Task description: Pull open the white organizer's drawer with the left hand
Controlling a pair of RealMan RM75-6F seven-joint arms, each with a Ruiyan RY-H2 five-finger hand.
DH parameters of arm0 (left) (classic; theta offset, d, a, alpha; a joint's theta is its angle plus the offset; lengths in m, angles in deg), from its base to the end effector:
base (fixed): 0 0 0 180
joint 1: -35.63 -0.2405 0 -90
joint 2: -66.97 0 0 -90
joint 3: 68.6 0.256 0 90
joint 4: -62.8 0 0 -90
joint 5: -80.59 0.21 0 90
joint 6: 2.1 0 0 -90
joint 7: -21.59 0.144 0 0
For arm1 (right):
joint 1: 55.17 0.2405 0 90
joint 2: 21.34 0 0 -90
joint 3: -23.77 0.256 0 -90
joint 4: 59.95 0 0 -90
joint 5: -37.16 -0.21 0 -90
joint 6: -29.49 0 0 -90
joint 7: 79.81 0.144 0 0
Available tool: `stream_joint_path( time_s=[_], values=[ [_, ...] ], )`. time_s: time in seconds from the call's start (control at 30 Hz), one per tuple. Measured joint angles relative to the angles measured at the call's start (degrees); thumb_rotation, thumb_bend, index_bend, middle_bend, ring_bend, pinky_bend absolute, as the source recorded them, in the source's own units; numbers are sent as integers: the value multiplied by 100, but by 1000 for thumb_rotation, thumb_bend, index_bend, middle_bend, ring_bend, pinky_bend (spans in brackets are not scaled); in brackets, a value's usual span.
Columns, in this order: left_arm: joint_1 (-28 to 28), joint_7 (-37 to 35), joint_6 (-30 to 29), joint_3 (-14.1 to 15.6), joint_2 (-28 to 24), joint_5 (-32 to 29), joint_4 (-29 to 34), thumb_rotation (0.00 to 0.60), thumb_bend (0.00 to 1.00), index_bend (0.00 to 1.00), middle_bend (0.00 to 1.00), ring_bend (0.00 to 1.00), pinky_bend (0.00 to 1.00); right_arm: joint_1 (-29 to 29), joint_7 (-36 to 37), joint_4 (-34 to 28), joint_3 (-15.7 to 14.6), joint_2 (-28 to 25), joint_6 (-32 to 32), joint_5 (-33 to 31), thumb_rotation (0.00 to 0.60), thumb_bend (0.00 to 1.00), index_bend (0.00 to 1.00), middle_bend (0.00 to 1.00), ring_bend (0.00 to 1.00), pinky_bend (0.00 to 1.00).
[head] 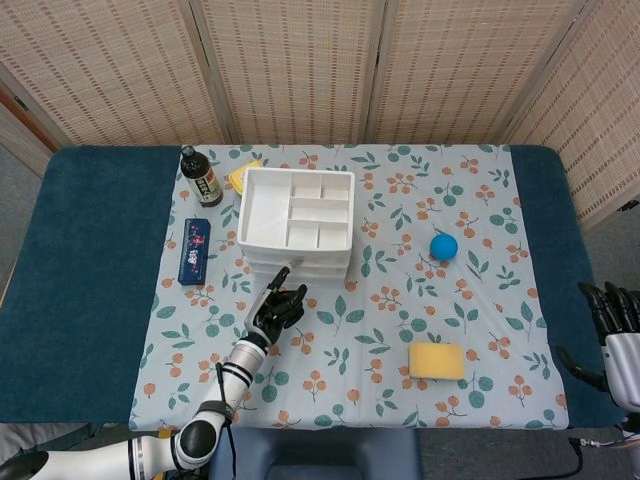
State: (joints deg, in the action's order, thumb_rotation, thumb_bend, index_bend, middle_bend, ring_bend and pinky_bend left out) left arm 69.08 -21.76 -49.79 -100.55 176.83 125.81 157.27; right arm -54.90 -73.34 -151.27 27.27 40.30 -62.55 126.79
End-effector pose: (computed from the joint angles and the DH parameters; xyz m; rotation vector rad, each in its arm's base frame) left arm -0.0508 0.3082 -0.0750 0.2834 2.5928 1.5685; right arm -0.3141 -0.1576 0.1881 1.3082 -0.8626 1.0047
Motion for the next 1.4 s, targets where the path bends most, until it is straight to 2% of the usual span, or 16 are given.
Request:
stream_joint_path(
  time_s=[0.73,1.4],
  values=[
    [59,76,110,-194,70,-262,-100,600,403,268,946,992,1000,-17,5,9,-6,10,25,-14,600,260,0,104,0,5],
    [-73,85,175,-104,32,-219,12,600,403,380,946,993,1000,-52,-10,-9,-16,-1,-21,18,600,260,0,104,0,5]
  ],
)
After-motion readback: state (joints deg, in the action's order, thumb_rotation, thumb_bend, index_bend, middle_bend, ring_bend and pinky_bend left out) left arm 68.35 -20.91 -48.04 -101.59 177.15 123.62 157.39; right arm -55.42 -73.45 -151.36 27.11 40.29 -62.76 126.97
